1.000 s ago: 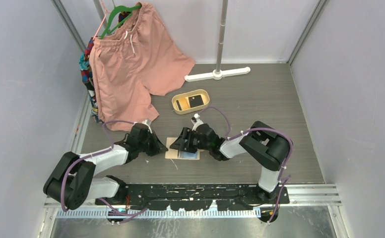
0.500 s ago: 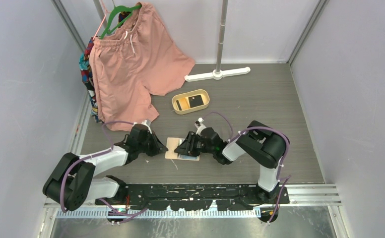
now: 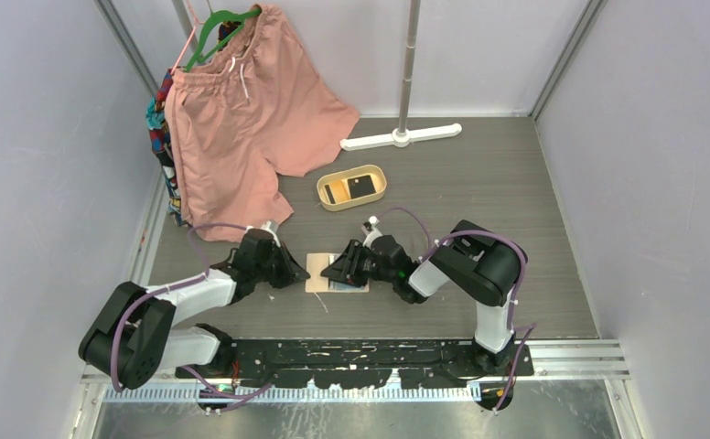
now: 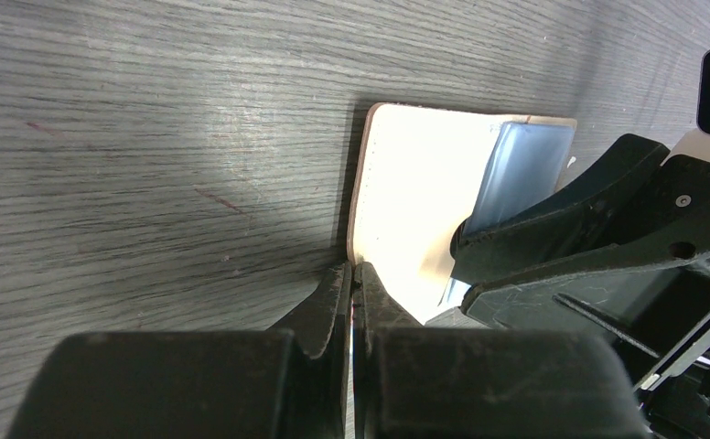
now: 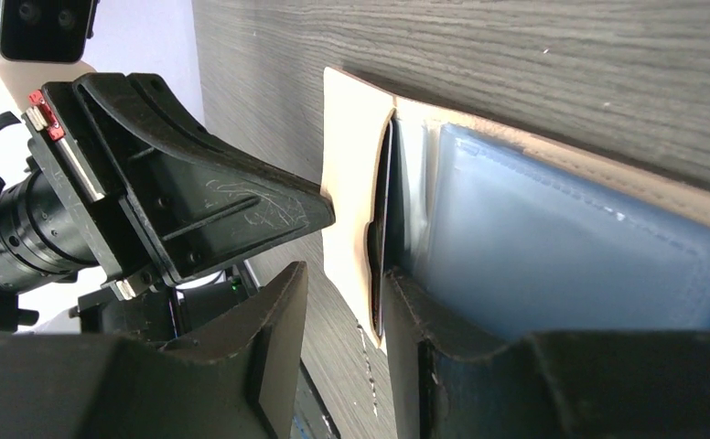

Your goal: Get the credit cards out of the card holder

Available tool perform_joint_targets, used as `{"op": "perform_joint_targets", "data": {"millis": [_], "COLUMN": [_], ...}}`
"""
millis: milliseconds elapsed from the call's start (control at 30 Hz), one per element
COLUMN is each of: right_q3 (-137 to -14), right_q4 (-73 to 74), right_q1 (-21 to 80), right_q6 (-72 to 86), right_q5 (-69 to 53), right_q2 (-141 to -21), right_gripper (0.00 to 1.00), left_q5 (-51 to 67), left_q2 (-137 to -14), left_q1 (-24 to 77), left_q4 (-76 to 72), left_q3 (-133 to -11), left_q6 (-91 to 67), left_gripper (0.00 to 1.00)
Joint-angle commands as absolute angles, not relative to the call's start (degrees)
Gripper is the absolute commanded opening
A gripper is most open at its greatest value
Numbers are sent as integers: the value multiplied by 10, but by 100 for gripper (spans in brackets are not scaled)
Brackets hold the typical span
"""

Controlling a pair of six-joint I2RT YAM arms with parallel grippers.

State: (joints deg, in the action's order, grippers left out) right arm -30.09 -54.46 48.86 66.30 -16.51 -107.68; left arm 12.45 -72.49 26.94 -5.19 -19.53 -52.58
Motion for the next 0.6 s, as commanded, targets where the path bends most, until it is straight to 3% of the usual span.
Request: {"op": "perform_joint_targets", "data": {"millis": [0,333,433,567], "right_q3": [-315,-318,-316,-315], "right_q4": [-560,-567,-570,-578], "right_q1": [485,481,475,470], "right_q6": [664,666,669,670], "right_q5": [-127,-108,-102,-99], "right_q2": [-1076,-1079,-1081,-1086], "right_gripper": [41,40,29,27], "left_q5": [74,79,81,82], "left_q2": [-753,-768,-767,-769], "left_q1": [274,274,274,274], "left_q4": [33,21,21,20], "left_q3": [-161,-163,-163,-164], "left_q6": [-507,-506,-506,-506], "left_gripper": [0,0,0,0]}}
